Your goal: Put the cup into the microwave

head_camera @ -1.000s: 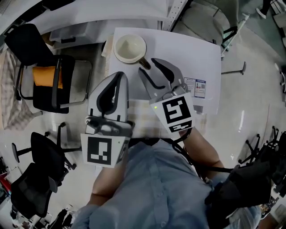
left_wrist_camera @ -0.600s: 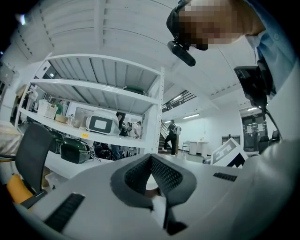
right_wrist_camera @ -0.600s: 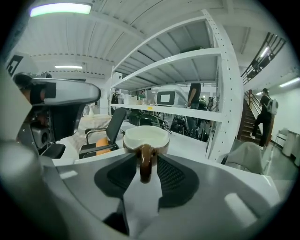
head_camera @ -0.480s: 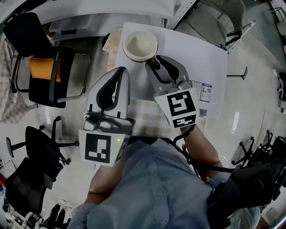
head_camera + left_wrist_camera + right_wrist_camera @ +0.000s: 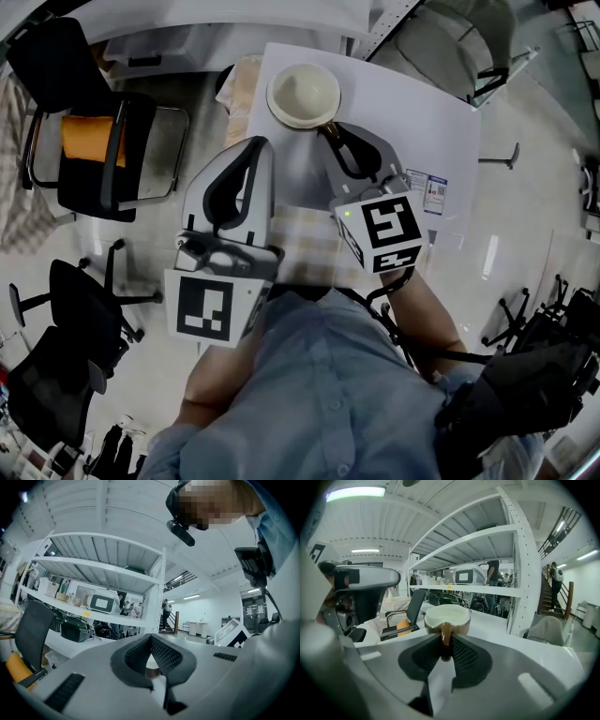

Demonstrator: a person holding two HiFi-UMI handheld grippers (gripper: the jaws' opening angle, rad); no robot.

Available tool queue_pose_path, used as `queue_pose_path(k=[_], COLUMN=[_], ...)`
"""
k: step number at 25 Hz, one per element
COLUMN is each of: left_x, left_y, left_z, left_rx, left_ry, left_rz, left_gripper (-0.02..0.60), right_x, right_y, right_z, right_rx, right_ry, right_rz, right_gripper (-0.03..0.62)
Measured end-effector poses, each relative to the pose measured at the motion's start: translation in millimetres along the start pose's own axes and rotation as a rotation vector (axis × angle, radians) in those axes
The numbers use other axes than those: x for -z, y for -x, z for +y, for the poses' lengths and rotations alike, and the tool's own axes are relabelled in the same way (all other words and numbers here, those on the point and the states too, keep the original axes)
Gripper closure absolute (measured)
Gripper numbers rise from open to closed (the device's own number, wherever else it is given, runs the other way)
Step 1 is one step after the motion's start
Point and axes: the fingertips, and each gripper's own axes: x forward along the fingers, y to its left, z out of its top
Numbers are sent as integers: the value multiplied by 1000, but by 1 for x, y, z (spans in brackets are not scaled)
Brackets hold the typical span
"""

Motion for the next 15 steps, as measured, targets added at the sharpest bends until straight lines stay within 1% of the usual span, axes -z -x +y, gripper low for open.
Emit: queue_pose_path(k=[8,10,13,14,15], left_x=[-1,-1,0,0,0], left_y=[1,1,2,3,3], left_z=[-6,-9,-12,-11,-11], left_rx=[12,19,26,27,28], left_ry=[0,2,3,3,4], left_rz=[-5,-3,2,3,4], left_gripper=[577,577,577,577,577], right_x=[15,16,16,16,16], right_y=[23,23,19,19,18], right_z=[3,3,5,5,5], right_rx=[-3,-4,-4,6,19], right_ry=[31,23,24,35,48], right_rz=[45,44,42,41,41], right_gripper=[531,526,497,498,514])
